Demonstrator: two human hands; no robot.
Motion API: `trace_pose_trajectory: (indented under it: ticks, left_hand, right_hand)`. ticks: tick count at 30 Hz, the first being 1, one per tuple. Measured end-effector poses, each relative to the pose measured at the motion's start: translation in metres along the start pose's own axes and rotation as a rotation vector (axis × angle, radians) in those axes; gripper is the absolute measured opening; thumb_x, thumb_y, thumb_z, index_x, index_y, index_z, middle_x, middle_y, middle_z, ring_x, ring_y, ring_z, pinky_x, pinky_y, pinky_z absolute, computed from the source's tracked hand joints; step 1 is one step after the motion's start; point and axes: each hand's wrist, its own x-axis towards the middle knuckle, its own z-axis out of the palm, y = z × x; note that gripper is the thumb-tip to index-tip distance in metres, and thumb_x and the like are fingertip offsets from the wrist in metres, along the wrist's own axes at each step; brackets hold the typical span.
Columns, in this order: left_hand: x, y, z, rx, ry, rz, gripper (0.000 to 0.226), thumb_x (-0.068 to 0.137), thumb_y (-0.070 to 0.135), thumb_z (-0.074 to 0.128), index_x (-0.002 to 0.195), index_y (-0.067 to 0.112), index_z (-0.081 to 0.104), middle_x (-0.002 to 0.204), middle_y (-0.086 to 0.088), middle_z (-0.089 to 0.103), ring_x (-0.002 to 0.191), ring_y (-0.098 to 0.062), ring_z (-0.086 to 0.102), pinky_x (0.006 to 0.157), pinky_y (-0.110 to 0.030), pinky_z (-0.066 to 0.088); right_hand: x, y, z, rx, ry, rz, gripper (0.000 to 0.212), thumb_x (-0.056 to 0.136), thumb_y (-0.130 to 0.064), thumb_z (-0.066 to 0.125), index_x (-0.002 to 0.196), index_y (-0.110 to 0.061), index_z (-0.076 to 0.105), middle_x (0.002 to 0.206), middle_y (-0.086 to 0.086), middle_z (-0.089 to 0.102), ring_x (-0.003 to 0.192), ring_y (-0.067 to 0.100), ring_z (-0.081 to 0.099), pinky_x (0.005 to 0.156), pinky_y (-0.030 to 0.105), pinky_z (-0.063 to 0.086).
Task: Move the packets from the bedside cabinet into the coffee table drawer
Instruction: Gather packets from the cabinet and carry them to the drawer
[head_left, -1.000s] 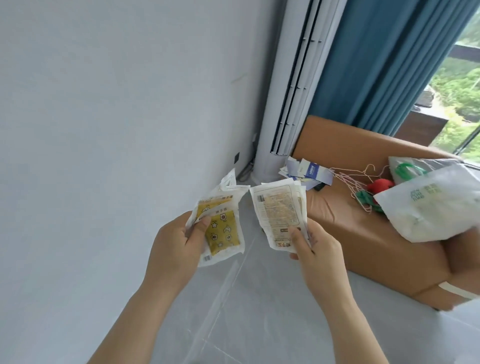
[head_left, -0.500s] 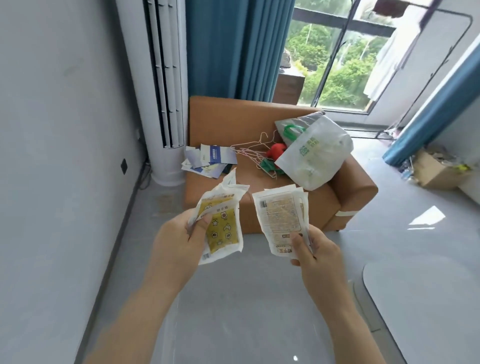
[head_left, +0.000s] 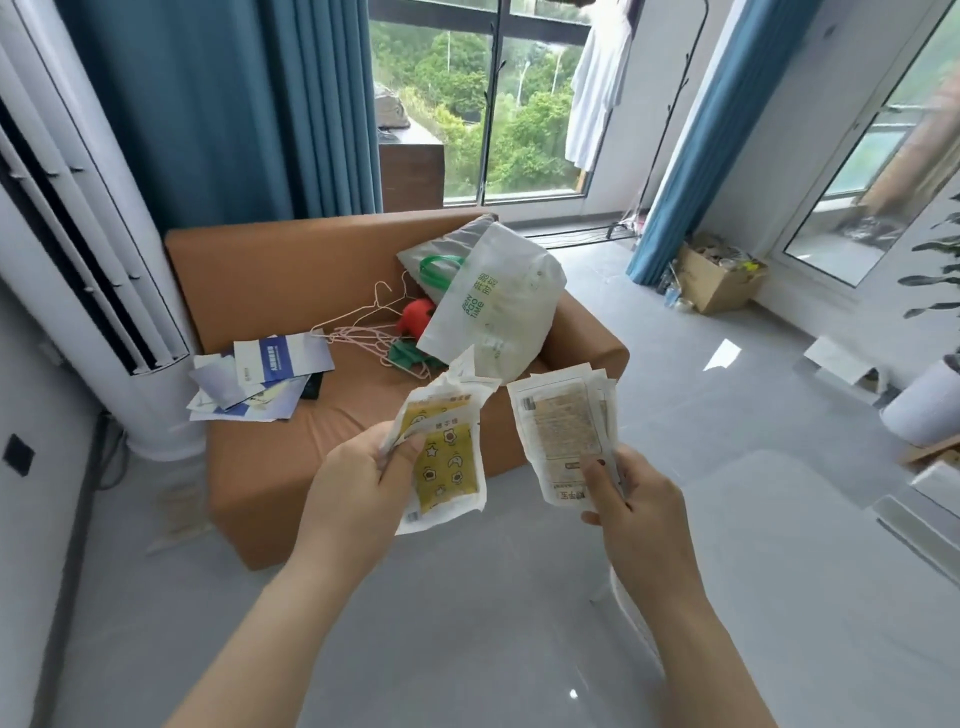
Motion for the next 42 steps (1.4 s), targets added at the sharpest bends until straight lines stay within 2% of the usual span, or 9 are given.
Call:
trace_pose_trajectory:
  ticks: [4, 8, 12, 17, 22, 27, 33, 37, 42]
  left_hand:
    - [0.052, 0.018, 0.037, -0.040, -0.042, 0.009, 0.021, 0.098, 0.027, 0.047, 0.097, 0.037, 0.065, 0.090, 0.023, 0.068, 0.085, 0.006, 0.062, 0.064, -0.008, 0.045]
    - [0.108, 0.026, 0.069, -0.043, -0.091, 0.025, 0.021, 0.097, 0.030, 0.047, 0.098, 0.038, 0.066, 0.092, 0.020, 0.069, 0.090, -0.001, 0.063, 0.075, -0.028, 0.052]
    - [0.170, 0.024, 0.100, -0.072, -0.147, 0.030, 0.025, 0.097, 0.029, 0.048, 0.089, 0.049, 0.061, 0.089, 0.026, 0.068, 0.089, 0.001, 0.063, 0.074, -0.023, 0.050]
    - [0.260, 0.020, 0.130, -0.095, -0.242, 0.041, 0.022, 0.097, 0.028, 0.049, 0.091, 0.040, 0.067, 0.087, 0.025, 0.070, 0.085, 0.004, 0.063, 0.078, -0.029, 0.054]
    - [0.343, 0.025, 0.159, -0.129, -0.398, 0.060, 0.023, 0.093, 0.041, 0.047, 0.104, 0.040, 0.067, 0.096, 0.018, 0.072, 0.096, -0.009, 0.066, 0.087, -0.044, 0.054]
    - [0.403, 0.033, 0.206, -0.101, -0.515, 0.088, 0.029, 0.087, 0.043, 0.042, 0.099, 0.036, 0.067, 0.092, 0.011, 0.072, 0.093, -0.017, 0.067, 0.082, -0.050, 0.054]
    - [0.460, 0.057, 0.285, -0.045, -0.589, 0.118, 0.025, 0.090, 0.040, 0.042, 0.088, 0.035, 0.066, 0.081, 0.013, 0.070, 0.083, -0.014, 0.065, 0.077, -0.048, 0.054]
    - [0.494, 0.080, 0.349, 0.009, -0.628, 0.165, 0.023, 0.097, 0.027, 0.046, 0.083, 0.028, 0.064, 0.076, 0.007, 0.068, 0.080, -0.017, 0.063, 0.074, -0.043, 0.051]
    - [0.529, 0.121, 0.423, 0.025, -0.684, 0.175, 0.027, 0.097, 0.026, 0.047, 0.075, 0.033, 0.062, 0.072, 0.010, 0.068, 0.076, -0.016, 0.063, 0.070, -0.036, 0.049]
  right_hand:
    - [0.053, 0.008, -0.024, -0.010, 0.046, -0.008, 0.022, 0.098, -0.021, 0.051, 0.112, -0.029, 0.066, 0.094, -0.020, 0.071, 0.090, 0.002, 0.066, 0.069, 0.032, 0.060]
    - [0.101, 0.021, -0.036, 0.001, 0.111, 0.014, 0.022, 0.098, -0.021, 0.050, 0.111, -0.032, 0.065, 0.094, -0.019, 0.071, 0.090, 0.004, 0.066, 0.070, 0.033, 0.060]
    - [0.153, 0.035, -0.035, -0.061, 0.153, 0.052, 0.022, 0.098, -0.025, 0.050, 0.096, -0.044, 0.062, 0.088, -0.016, 0.071, 0.082, 0.010, 0.067, 0.070, 0.043, 0.059]
    - [0.227, 0.047, -0.030, -0.108, 0.237, 0.093, 0.018, 0.097, -0.024, 0.051, 0.091, -0.035, 0.063, 0.085, -0.006, 0.070, 0.078, 0.020, 0.065, 0.067, 0.050, 0.056]
    - [0.289, 0.051, -0.025, -0.102, 0.315, 0.172, 0.017, 0.098, -0.023, 0.051, 0.100, -0.033, 0.063, 0.089, -0.014, 0.070, 0.083, 0.005, 0.065, 0.069, 0.041, 0.059]
    - [0.337, 0.069, -0.037, -0.129, 0.394, 0.250, 0.017, 0.098, -0.025, 0.050, 0.103, -0.034, 0.063, 0.089, -0.014, 0.071, 0.082, 0.004, 0.065, 0.071, 0.038, 0.059]
    - [0.391, 0.110, -0.076, -0.167, 0.490, 0.345, 0.015, 0.098, -0.027, 0.051, 0.101, -0.025, 0.065, 0.085, -0.009, 0.070, 0.077, 0.008, 0.065, 0.069, 0.040, 0.059]
    - [0.430, 0.138, -0.119, -0.197, 0.534, 0.355, 0.017, 0.098, -0.028, 0.050, 0.102, -0.021, 0.064, 0.086, -0.008, 0.069, 0.079, 0.010, 0.065, 0.068, 0.041, 0.059]
    - [0.477, 0.166, -0.182, -0.221, 0.588, 0.389, 0.017, 0.098, -0.029, 0.050, 0.098, -0.019, 0.063, 0.083, -0.004, 0.068, 0.077, 0.015, 0.066, 0.069, 0.046, 0.058]
